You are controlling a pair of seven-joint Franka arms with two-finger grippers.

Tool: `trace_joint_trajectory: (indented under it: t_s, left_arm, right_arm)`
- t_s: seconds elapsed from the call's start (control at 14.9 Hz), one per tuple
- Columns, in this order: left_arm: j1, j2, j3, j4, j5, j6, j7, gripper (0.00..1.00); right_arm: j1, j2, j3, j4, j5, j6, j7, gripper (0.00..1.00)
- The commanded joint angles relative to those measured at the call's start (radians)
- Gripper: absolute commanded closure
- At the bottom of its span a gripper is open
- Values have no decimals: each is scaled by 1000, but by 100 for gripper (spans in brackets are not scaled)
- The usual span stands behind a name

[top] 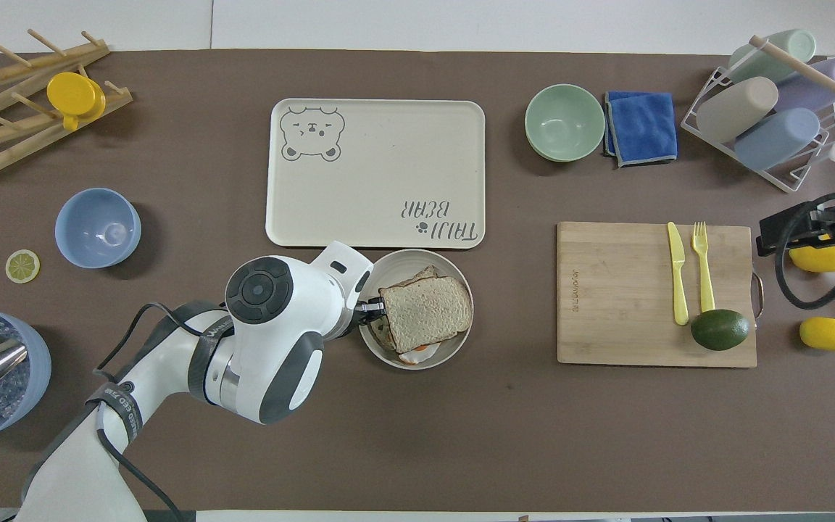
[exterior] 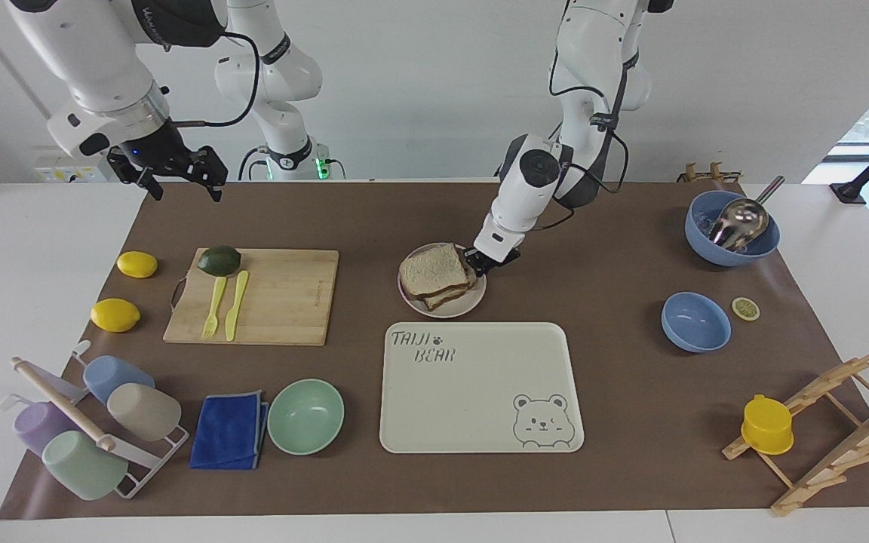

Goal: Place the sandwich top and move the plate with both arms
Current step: 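Grip the plate rim with the left gripper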

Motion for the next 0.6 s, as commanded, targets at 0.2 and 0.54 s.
trace_joint_trajectory:
  t_s: [0.2, 0.54]
  left_arm:
    - [56, 4, 8, 83, -84, -117, 95, 100]
    - [84, 1, 8, 105, -121, -144, 131, 100]
  right_arm:
    - [-41, -8, 7, -10, 8, 15, -28, 0]
    - [-41, -8, 7, -10, 7, 14, -28, 0]
